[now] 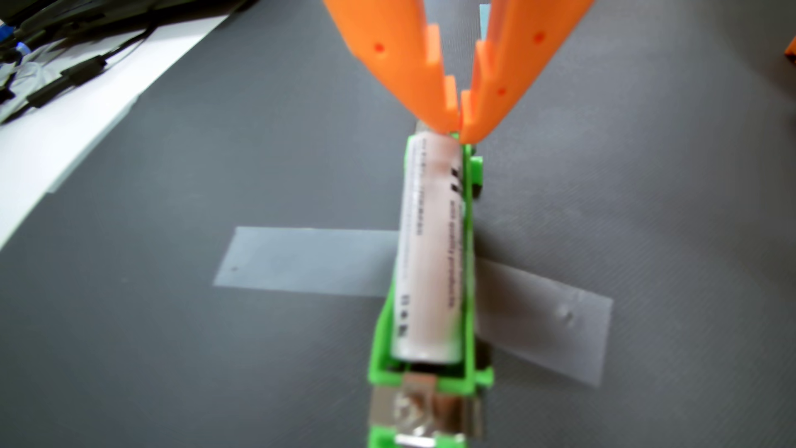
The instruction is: Insert Battery
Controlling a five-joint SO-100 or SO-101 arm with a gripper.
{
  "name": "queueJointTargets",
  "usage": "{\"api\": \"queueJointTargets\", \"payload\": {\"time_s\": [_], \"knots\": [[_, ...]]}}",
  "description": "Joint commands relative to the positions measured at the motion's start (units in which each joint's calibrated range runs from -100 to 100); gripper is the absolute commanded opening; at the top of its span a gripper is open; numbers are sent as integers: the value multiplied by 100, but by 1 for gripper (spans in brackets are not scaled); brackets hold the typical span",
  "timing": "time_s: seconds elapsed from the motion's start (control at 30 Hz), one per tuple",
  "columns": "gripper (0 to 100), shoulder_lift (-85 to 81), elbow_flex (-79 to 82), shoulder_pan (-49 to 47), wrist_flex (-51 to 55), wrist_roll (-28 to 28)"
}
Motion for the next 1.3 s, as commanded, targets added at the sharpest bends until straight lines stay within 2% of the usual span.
{"api": "queueJointTargets", "payload": {"time_s": [0.0, 0.53, 0.77, 1.27], "knots": [[2, -158, 20, -24, -51, -8], [2, -174, -322, -60, 8, -13], [2, -174, -376, -520, 17, -18], [2, -166, -448, -402, -59, 3]]}}
